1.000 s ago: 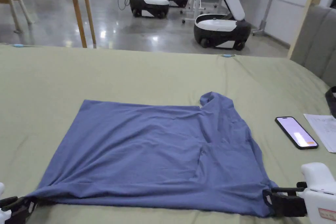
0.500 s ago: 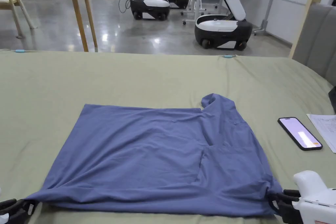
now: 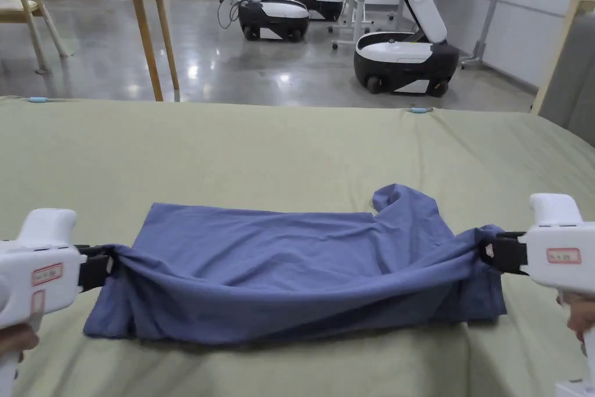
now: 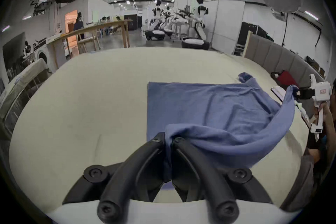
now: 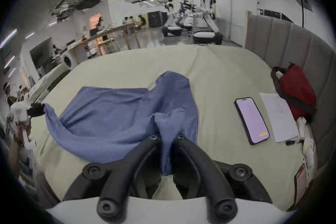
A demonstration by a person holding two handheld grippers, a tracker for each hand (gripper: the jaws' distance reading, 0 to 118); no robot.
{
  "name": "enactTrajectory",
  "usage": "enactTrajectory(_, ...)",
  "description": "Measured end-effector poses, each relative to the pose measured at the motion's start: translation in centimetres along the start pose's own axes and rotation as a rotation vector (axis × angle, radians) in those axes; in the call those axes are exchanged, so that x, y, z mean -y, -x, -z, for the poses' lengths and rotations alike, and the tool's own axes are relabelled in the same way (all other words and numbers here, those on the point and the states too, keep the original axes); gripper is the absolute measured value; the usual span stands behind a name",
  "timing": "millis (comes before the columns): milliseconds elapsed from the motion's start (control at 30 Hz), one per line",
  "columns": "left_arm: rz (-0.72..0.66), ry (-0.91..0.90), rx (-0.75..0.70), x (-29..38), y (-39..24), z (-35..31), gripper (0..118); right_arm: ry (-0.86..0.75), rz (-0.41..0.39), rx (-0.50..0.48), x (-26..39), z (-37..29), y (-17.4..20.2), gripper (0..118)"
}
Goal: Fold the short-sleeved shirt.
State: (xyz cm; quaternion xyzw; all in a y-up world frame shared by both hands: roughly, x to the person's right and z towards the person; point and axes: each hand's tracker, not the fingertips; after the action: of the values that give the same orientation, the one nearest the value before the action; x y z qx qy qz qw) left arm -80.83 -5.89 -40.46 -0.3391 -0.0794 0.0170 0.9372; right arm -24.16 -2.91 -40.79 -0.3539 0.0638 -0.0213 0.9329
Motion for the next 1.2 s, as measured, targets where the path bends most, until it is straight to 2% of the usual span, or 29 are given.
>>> enactTrajectory(100,0.025,0.098,-0.038,-0.1,0.1,4.9,4,0.075,0.033,0.05,-0.7,5.1,-0.6,10)
enactTrajectory(233,0.061,0.199,-0.081,1.0,0.0,9.4,4,0.123,0.011,0.087,0.3,9.9,-0.6,11)
enactTrajectory(367,0.024,0.173,-0.075,0.7,0.3,9.6,4,0.182,0.05,0.101,1.5,13.1,-1.1,11)
enactTrajectory(433,0.03,0.176,-0.076,0.9,0.3,9.6,4,0.171,0.044,0.11,1.9,14.3,-1.5,11)
enactTrajectory(467,0.031,0.172,-0.078,0.9,0.2,9.2,6,0.168,0.039,0.118,1.6,14.1,-1.3,11)
enactTrajectory(500,0.029,0.169,-0.081,0.8,0.2,8.9,13,0.167,0.026,0.127,1.3,13.7,-1.1,11)
enactTrajectory(533,0.02,0.159,-0.088,0.7,0.3,8.5,29,0.157,0.013,0.124,1.2,13.2,-1.1,15)
enactTrajectory(567,0.0,0.147,-0.099,0.4,0.6,7.9,65,0.137,-0.002,0.118,1.0,12.2,-1.3,31)
enactTrajectory(600,-0.025,0.152,-0.097,0.2,1.0,7.2,105,0.104,-0.003,0.125,0.8,10.8,-1.4,74)
enactTrajectory(633,-0.072,0.135,-0.055,0.1,1.6,5.7,113,0.067,0.005,0.112,0.7,9.0,-1.6,106)
enactTrajectory(667,-0.096,0.07,-0.012,0.1,2.1,3.5,113,0.009,0.017,0.072,1.1,6.5,-1.8,116)
enactTrajectory(733,-0.124,-0.002,-0.006,0.3,3.0,-0.5,113,-0.113,0.02,0.011,1.9,0.5,-1.6,115)
enactTrajectory(867,-0.14,-0.163,-0.007,4.7,2.4,-11.5,114,-0.235,0.015,-0.046,6.8,-12.4,0.4,115)
enactTrajectory(900,-0.149,-0.187,0.005,6.2,2.1,-13.9,113,-0.241,0.012,-0.075,8.2,-14.8,0.7,110)
enactTrajectory(933,-0.167,-0.211,-0.003,7.6,1.7,-15.9,110,-0.248,0.014,-0.076,9.8,-17.3,1.6,99)
enactTrajectory(967,-0.18,-0.207,-0.014,9.3,1.3,-17.6,100,-0.267,0.02,-0.075,11.3,-19.0,2.1,75)
enactTrajectory(1000,-0.179,-0.208,-0.018,10.7,0.7,-18.9,62,-0.284,0.028,-0.071,12.5,-20.3,2.6,28)
enactTrajectory(1033,-0.181,-0.217,-0.019,12.3,0.2,-20.1,14,-0.287,0.024,-0.059,13.6,-21.5,3.2,5)
enactTrajectory(1067,-0.174,-0.214,-0.023,13.4,-0.3,-20.7,0,-0.287,0.022,-0.039,14.5,-22.1,4.0,4)
enactTrajectory(1100,-0.164,-0.196,-0.035,14.1,-0.9,-20.9,0,-0.292,0.023,0.0,15.2,-22.6,4.5,4)
enactTrajectory(1133,-0.141,-0.161,-0.076,15.7,0.4,-20.2,0,-0.285,0.027,0.004,15.6,-23.1,4.9,4)
enactTrajectory(1200,-0.116,-0.135,-0.038,15.7,0.7,-19.8,0,-0.275,0.028,-0.013,15.8,-23.6,5.2,1)
